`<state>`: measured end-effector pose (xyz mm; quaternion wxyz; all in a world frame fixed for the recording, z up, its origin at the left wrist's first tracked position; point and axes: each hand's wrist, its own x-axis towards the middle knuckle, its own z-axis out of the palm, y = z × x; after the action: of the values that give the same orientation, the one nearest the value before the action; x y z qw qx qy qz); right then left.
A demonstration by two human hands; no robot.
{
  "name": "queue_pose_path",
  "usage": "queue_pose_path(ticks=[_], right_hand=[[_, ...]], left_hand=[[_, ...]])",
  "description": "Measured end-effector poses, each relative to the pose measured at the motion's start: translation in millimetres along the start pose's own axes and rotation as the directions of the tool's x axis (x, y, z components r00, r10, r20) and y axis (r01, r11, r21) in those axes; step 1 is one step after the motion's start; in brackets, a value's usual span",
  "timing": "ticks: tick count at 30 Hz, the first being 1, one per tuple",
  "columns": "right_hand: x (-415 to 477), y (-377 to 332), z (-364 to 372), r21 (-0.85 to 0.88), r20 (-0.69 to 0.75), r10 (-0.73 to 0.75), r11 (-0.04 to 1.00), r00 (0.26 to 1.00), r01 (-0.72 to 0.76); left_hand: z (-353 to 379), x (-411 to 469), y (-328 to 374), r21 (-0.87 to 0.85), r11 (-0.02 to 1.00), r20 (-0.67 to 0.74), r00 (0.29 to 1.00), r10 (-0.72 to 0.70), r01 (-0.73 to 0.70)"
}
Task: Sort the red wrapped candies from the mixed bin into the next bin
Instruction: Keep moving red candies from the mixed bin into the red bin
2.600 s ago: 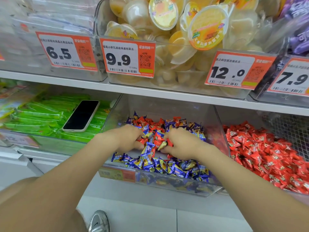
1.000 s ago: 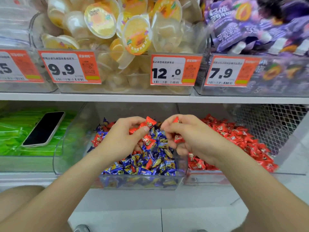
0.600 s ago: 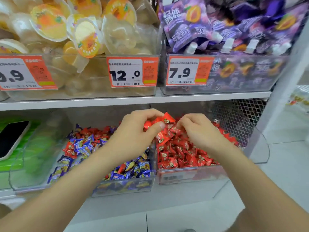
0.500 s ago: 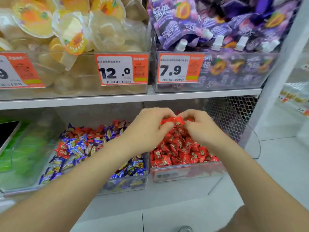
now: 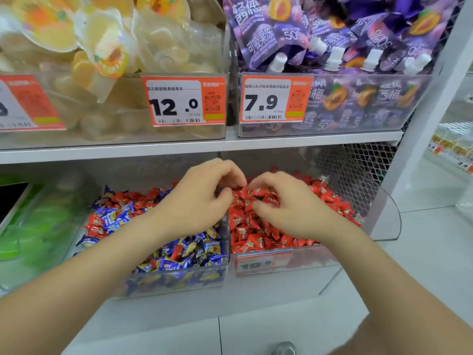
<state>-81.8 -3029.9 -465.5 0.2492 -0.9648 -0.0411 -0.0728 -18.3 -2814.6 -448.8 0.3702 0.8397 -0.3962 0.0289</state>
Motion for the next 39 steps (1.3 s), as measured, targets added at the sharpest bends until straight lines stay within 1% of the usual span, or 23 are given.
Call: queue_pose_path(ticks=[1,2,3,5,6,7,8,9,10,12,13,16,18,19,21,23,25,27,29,31,33,36,39], right_hand=[[2.6,-4.9,8.2,-0.062,0.091,-0.034,0.997,0.995,0.039],[5.5,-10.3,17.1,-0.115,0.122,-0.047,0.991,0.991,0.061],[9.1,-16.1,25.3,-0.148,0.077,-0.045,0.987,0.996,0.056],[14.9,-35.3,36.1,-0.118,-0.125,-0.047,0.992,0.991,0.032],[16.7,-47.4,40.4,-0.076,-0.193,-0.08,0.995,0.978,0.066],[17.8,-60.1,44.6,-0.05,-0.203,-0.14,0.99,0.969,0.132],[18.3,-71.6,48.7,-0.035,-0.146,-0.211,0.977,0.967,0.208],[19.0,-81.0,53.9,-0.052,-0.038,-0.279,0.96,0.96,0.277],[20.7,-89.4,59.8,-0.119,0.079,-0.337,0.931,0.938,0.344],[29.8,-97.6,74.8,-0.247,0.249,-0.396,0.857,0.884,0.453],[34.7,-100.3,81.8,-0.256,0.305,-0.394,0.843,0.867,0.473],[44.5,-108.8,98.0,-0.197,0.444,-0.327,0.873,0.835,0.446],[49.0,-111.8,102.9,-0.196,0.483,-0.301,0.878,0.823,0.436],[51.8,-113.5,104.6,-0.172,0.475,-0.294,0.893,0.829,0.415],[56.4,-119.3,105.0,-0.109,0.41,-0.275,0.932,0.87,0.346],[61.2,-124.0,103.6,-0.085,0.306,-0.219,0.963,0.927,0.256],[63.3,-125.1,101.7,-0.072,0.23,-0.148,0.983,0.962,0.168],[63.1,-126.0,101.2,-0.071,0.233,-0.112,0.989,0.966,0.132],[61.8,-127.9,102.9,-0.071,0.277,-0.092,0.991,0.957,0.116],[60.6,-128.7,107.3,-0.094,0.289,-0.055,0.992,0.956,0.085],[61.5,-128.8,112.5,-0.127,0.258,-0.026,0.99,0.966,0.061],[64.9,-130.5,118.2,-0.132,0.213,0.016,0.991,0.977,0.012],[71.4,-134.4,118.4,-0.127,0.187,0.063,0.991,0.98,-0.039]], left_hand=[[-6.5,-10.8,-4.8,0.005,0.999,-0.015,0.999,-0.034,0.034],[-12.5,-20.3,-11.5,0.024,0.997,-0.005,0.997,-0.073,0.073],[-18.0,-28.1,-18.8,0.05,0.992,0.028,0.993,-0.116,0.114],[-28.3,-40.1,-34.2,0.126,0.977,0.116,0.976,-0.187,0.172],[-33.3,-45.2,-42.3,0.181,0.966,0.165,0.962,-0.216,0.186],[-38.4,-50.2,-49.4,0.235,0.952,0.215,0.945,-0.246,0.194],[-42.6,-54.7,-57.2,0.282,0.938,0.262,0.924,-0.28,0.204],[-46.4,-59.3,-64.9,0.314,0.925,0.3,0.902,-0.311,0.215],[-49.9,-63.8,-72.4,0.345,0.911,0.325,0.882,-0.34,0.223],[-57.2,-71.8,-86.8,0.418,0.88,0.343,0.858,-0.382,0.225],[-60.7,-75.2,-93.2,0.442,0.869,0.352,0.847,-0.398,0.224],[-67.6,-81.3,-103.2,0.427,0.88,0.42,0.816,-0.398,0.209],[-66.9,-81.6,-105.0,0.395,0.899,0.454,0.811,-0.37,0.189],[-65.1,-82.5,-107.5,0.389,0.904,0.464,0.81,-0.36,0.179],[-59.7,-83.9,-113.7,0.4,0.906,0.479,0.812,-0.334,0.136],[-53.7,-85.9,-123.7,0.391,0.915,0.506,0.809,-0.3,0.094],[-48.8,-87.7,-133.2,0.356,0.932,0.545,0.794,-0.269,0.071],[-43.2,-88.1,-138.8,0.344,0.937,0.517,0.82,-0.244,0.061],[-39.3,-88.4,-140.2,0.328,0.94,0.453,0.857,-0.244,0.094],[-38.0,-88.8,-139.3,0.328,0.941,0.432,0.873,-0.226,0.081],[-40.8,-90.2,-141.4,0.384,0.921,0.435,0.867,-0.242,0.064],[-48.8,-93.8,-146.2,0.501,0.864,0.452,0.835,-0.312,0.052],[-51.8,-97.9,-149.9,0.525,0.85,0.434,0.847,-0.306,0.039]])
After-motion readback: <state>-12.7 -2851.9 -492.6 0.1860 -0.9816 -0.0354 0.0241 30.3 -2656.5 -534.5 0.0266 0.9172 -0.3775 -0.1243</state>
